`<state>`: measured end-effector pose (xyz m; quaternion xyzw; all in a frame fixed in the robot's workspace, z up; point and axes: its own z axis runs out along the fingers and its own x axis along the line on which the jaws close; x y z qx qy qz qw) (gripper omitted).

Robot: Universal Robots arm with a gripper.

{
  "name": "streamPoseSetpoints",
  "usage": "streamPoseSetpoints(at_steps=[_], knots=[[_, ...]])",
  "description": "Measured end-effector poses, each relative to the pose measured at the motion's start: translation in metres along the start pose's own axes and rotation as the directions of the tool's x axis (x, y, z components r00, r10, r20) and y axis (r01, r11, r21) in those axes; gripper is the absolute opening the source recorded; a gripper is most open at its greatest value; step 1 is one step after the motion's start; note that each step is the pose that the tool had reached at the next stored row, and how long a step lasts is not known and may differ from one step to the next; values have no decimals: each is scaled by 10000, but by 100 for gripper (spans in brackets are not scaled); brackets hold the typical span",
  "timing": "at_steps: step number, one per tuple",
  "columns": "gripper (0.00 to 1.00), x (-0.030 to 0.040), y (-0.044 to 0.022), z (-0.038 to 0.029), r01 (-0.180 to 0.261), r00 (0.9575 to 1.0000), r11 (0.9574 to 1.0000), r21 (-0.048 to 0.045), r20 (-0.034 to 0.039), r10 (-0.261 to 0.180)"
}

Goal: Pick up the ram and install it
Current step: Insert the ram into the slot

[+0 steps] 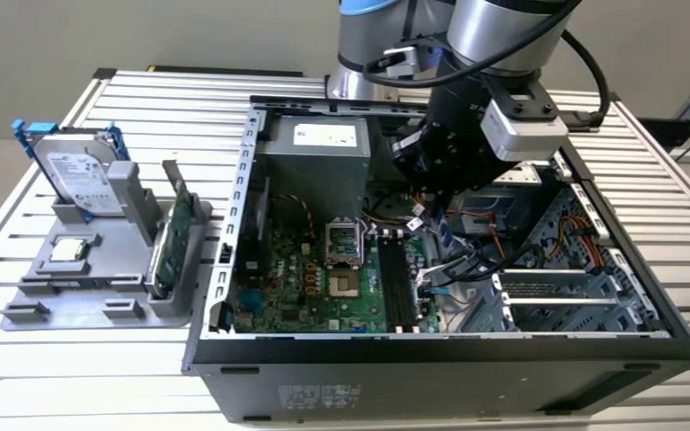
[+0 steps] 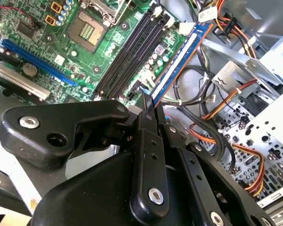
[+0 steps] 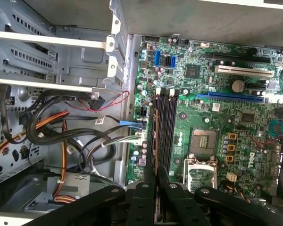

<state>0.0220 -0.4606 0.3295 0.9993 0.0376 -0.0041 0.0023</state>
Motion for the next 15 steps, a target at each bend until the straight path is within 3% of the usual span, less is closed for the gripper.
streamPoseSetpoints(at_steps=[15], knots=[[0,1,0,52,0,10000,10000,-36,3,0]])
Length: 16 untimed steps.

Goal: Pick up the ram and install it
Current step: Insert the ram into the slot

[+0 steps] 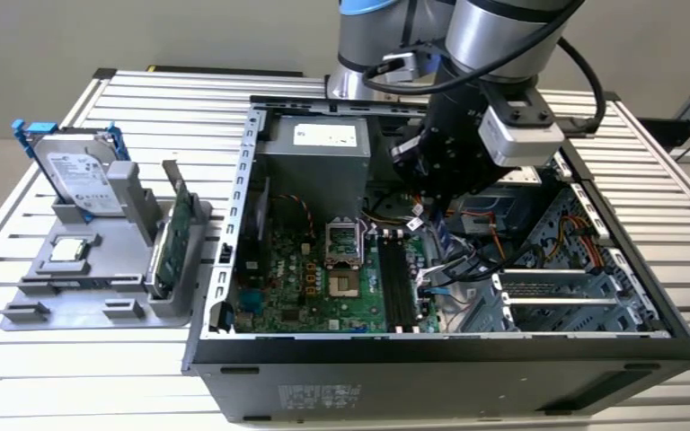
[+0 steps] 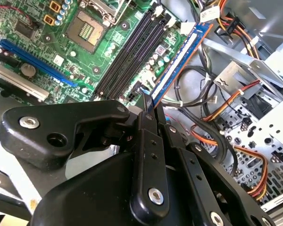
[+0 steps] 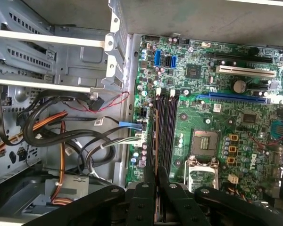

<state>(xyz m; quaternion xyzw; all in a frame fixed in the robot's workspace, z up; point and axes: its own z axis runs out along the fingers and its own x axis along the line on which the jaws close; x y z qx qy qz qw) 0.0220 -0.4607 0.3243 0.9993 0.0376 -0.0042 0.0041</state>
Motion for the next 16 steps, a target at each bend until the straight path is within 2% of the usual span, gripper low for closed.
streamPoseSetpoints(at_steps=[16], knots=[[0,0,0,54,0,10000,10000,-59,4,0]])
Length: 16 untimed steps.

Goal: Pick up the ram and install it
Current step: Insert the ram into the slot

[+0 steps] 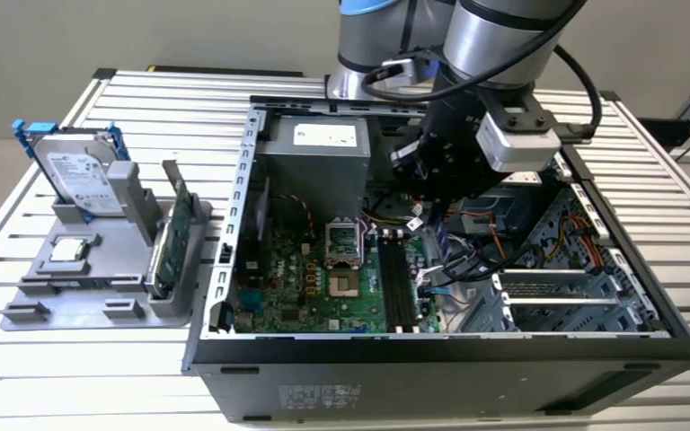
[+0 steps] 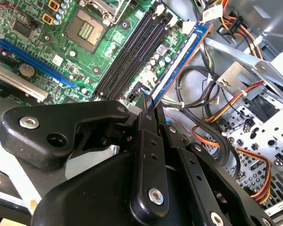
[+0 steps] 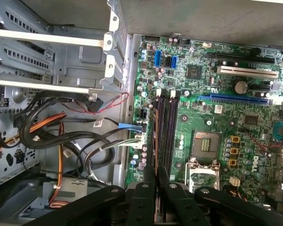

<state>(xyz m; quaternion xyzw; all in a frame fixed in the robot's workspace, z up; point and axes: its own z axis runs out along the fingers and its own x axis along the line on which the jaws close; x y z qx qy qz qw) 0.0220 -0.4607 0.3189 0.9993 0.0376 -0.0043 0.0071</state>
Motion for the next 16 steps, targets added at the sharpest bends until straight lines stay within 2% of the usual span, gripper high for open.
streamPoseSetpoints(at_steps=[16], knots=[[0,1,-1,59,-1,10000,10000,-62,4,1]])
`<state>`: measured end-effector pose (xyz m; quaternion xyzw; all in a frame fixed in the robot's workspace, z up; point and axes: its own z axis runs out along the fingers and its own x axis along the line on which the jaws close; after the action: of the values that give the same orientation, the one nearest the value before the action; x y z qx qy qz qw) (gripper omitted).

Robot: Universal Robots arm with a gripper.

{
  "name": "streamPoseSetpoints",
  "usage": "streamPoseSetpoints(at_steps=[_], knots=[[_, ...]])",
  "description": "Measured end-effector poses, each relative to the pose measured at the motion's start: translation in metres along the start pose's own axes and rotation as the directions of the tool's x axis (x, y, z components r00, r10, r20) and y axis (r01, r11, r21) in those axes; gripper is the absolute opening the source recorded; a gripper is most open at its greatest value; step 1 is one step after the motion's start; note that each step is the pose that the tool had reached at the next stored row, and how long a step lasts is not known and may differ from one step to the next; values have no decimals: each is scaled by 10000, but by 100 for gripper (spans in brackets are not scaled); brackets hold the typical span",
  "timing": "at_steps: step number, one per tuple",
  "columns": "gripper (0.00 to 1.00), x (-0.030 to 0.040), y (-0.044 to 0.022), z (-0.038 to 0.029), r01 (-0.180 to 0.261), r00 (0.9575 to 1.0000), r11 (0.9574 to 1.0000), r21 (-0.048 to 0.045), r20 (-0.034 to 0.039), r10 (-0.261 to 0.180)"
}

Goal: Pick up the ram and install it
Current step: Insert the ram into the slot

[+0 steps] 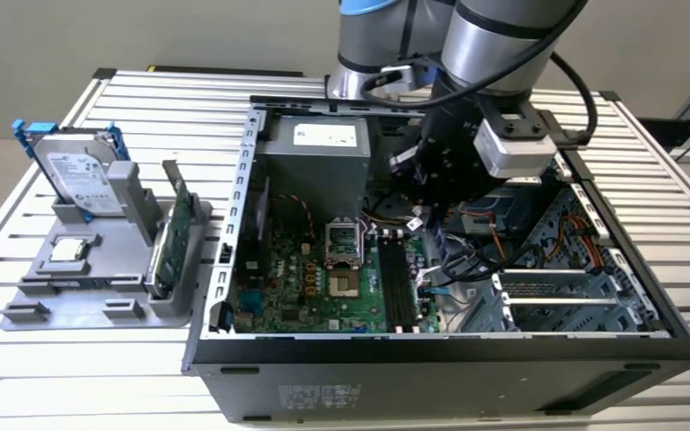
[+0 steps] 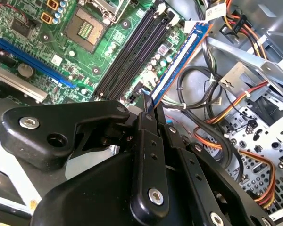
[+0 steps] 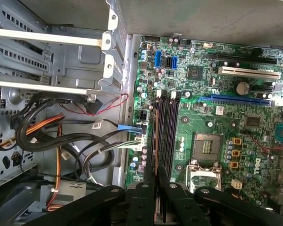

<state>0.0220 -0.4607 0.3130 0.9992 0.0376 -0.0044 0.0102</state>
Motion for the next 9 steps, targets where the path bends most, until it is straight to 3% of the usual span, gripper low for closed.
streamPoseSetpoints(at_steps=[9], knots=[[0,0,-1,42,0,10000,10000,-29,2,0]])
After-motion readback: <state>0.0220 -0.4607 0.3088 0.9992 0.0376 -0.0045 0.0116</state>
